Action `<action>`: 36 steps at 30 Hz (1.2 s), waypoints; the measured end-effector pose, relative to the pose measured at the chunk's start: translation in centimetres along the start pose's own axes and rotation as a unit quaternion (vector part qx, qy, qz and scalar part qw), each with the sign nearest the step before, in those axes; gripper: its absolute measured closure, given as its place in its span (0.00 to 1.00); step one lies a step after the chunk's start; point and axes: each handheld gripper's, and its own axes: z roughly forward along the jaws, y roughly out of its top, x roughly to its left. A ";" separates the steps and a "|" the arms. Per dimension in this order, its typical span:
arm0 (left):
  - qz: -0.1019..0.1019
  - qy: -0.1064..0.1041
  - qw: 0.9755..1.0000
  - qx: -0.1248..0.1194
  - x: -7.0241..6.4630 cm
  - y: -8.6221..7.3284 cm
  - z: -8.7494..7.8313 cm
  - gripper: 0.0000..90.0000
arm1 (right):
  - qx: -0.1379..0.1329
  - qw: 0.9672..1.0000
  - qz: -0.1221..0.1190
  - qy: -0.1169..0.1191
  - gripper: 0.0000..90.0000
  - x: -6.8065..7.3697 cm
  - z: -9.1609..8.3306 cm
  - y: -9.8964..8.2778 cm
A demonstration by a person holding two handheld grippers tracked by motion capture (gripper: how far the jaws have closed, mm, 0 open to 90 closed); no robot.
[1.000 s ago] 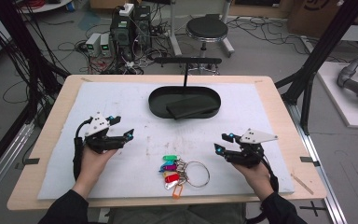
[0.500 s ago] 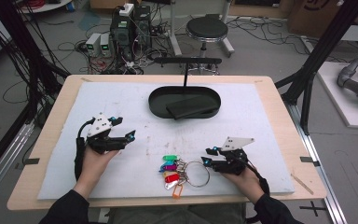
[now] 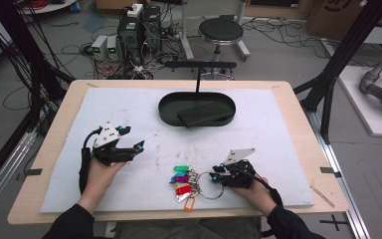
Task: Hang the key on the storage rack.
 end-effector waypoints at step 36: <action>0.010 0.007 1.000 0.004 -0.4 -0.1 -0.2 0.31 | -0.139 0.989 0.054 0.014 0.97 -1.0 -3.0 1.2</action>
